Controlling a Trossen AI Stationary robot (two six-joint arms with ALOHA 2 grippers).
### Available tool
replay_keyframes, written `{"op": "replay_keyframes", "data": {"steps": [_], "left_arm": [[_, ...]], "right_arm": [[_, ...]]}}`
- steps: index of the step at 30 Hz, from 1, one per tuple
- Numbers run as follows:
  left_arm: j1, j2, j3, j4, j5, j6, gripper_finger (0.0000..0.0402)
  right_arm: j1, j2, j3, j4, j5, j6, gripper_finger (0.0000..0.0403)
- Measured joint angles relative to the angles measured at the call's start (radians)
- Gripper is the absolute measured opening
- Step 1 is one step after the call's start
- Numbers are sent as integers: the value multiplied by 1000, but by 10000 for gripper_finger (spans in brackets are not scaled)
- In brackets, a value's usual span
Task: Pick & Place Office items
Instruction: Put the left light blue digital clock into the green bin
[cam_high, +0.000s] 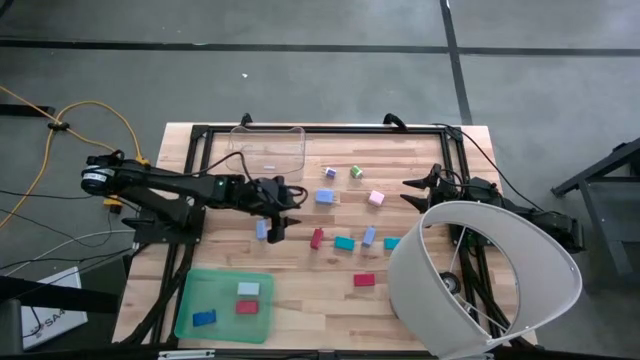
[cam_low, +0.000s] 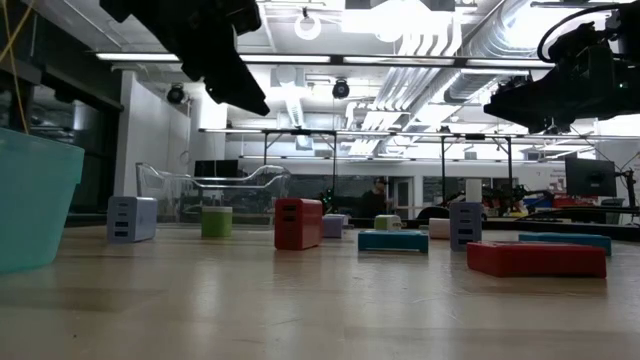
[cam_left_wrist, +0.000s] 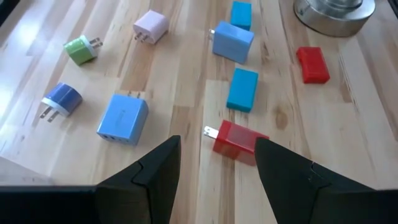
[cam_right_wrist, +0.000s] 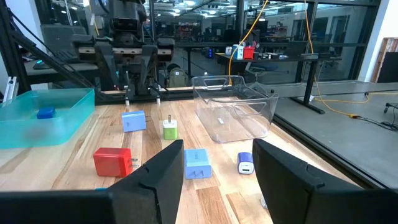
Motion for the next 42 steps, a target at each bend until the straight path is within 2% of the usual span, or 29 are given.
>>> {"op": "replay_keyframes", "data": {"steps": [31, 38, 42], "left_arm": [[0, 0, 0, 8, 0, -2, 200], [0, 0, 0, 8, 0, -2, 200], [0, 0, 0, 8, 0, -2, 200]], "right_arm": [[0, 0, 0, 1, 0, 2, 178], [0, 0, 0, 4, -18, 243, 178], [0, 3, 0, 5, -28, 309, 178]]}}
